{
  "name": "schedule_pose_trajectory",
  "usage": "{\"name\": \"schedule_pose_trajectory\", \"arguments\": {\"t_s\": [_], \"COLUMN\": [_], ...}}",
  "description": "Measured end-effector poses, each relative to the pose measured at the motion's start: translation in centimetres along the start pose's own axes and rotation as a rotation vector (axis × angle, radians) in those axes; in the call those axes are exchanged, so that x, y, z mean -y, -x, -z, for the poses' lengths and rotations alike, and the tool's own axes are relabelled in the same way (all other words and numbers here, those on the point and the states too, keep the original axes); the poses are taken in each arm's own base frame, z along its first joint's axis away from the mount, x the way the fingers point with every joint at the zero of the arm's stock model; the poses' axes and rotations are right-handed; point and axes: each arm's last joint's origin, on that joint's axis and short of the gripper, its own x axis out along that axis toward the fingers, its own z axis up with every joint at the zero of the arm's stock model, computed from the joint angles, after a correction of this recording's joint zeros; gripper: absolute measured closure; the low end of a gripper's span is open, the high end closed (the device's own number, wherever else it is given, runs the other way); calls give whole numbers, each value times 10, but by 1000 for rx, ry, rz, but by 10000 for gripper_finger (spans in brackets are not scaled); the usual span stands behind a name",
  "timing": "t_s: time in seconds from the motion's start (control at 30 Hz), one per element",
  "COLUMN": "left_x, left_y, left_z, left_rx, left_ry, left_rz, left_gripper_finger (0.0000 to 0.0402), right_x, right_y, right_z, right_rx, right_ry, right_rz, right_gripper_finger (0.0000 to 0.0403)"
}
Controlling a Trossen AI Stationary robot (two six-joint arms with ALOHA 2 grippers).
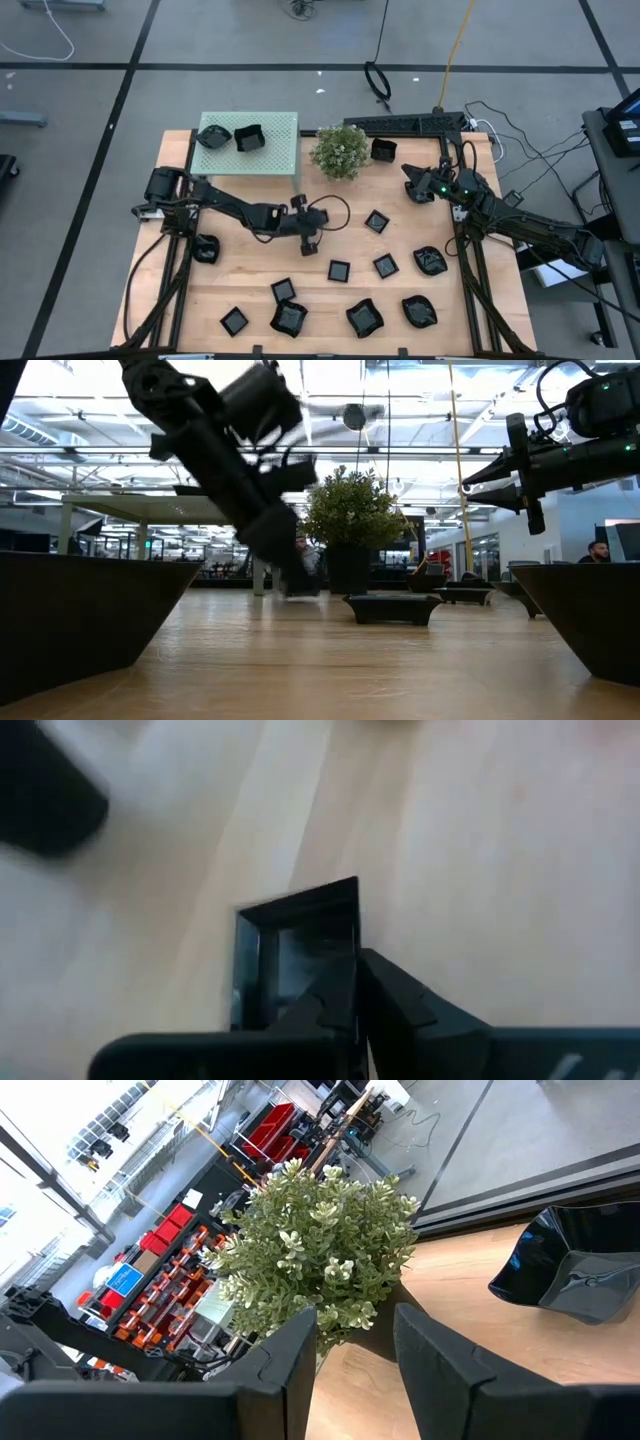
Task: Pick & Place Mini shaped plates
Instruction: Put the square plate on the shelf
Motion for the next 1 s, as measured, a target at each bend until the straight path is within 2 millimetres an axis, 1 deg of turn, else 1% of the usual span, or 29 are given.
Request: {"name": "schedule_pose_trajectory", "arguments": {"t_s": [0.1, 0.27, 0.4, 0.53, 0.63, 0.73, 0.87, 1.0], "left_x": [1, -8, -23, -45, -64, -84, -107, -122], "left_y": [13, 43, 76, 103, 114, 116, 110, 104], "left_z": [-17, -49, -70, -80, -80, -73, -58, -45], "left_rx": [126, 352, 484, 517, 467, 386, 270, 162], "left_ry": [-13, -37, -22, 14, 8, 57, 208, 284], "left_rz": [21, -27, -183, -362, -482, -555, -556, -523], "left_gripper_finger": [396, 383, 393, 393, 385, 393, 393, 383], "right_x": [0, 0, 0, 0, 0, 0, 0, 0], "right_y": [0, 0, 0, 0, 0, 0, 0, 0], "right_z": [0, 0, 0, 0, 0, 0, 0, 0], "right_rx": [0, 1, 1, 1, 1, 2, 1, 1], "right_ry": [0, 0, 0, 0, 0, 0, 0, 0], "right_rz": [0, 0, 0, 0, -1, -1, -1, -1], "right_gripper_finger": [280, 280, 280, 280, 280, 280, 280, 280]}}
